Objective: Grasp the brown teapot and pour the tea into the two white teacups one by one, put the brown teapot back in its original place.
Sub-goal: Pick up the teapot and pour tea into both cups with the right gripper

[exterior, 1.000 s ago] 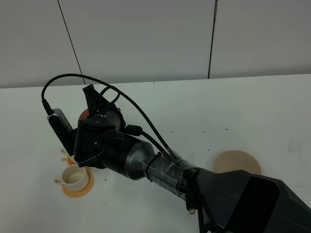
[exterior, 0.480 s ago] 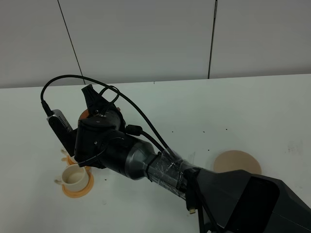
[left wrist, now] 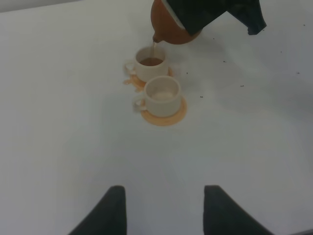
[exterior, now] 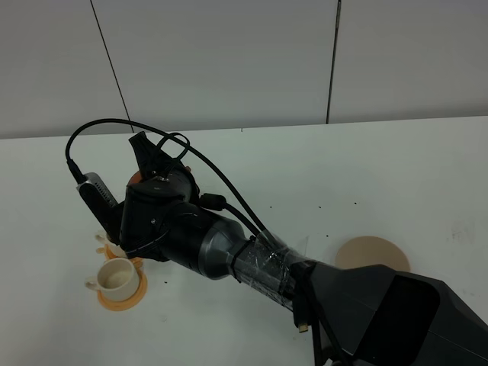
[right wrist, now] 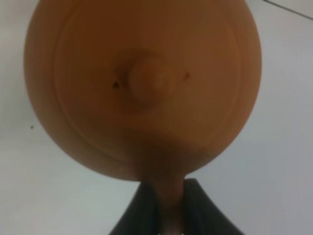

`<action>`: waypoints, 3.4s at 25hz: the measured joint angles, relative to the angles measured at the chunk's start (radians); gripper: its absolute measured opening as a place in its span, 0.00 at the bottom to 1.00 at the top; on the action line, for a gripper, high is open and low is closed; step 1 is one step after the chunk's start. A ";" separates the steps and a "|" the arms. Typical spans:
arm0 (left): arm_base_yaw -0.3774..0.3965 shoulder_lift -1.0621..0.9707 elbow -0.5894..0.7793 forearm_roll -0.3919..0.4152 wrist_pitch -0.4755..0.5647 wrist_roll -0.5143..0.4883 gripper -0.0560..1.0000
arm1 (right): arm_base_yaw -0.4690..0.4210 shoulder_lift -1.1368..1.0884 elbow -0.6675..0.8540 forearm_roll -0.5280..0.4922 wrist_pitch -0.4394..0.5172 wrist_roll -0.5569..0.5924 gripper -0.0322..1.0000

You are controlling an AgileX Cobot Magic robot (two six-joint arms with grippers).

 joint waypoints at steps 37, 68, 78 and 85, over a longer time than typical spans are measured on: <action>0.000 0.000 0.000 0.000 0.000 0.000 0.46 | 0.000 0.000 0.000 -0.002 -0.015 -0.057 0.12; 0.000 0.000 0.000 0.000 0.000 0.000 0.46 | 0.000 0.000 0.000 0.050 0.034 0.100 0.12; 0.000 0.000 0.000 0.000 0.000 0.000 0.46 | 0.000 -0.025 0.000 0.173 0.141 0.256 0.12; 0.000 0.000 0.000 0.000 0.000 0.000 0.46 | -0.001 -0.126 -0.010 0.304 0.316 0.377 0.12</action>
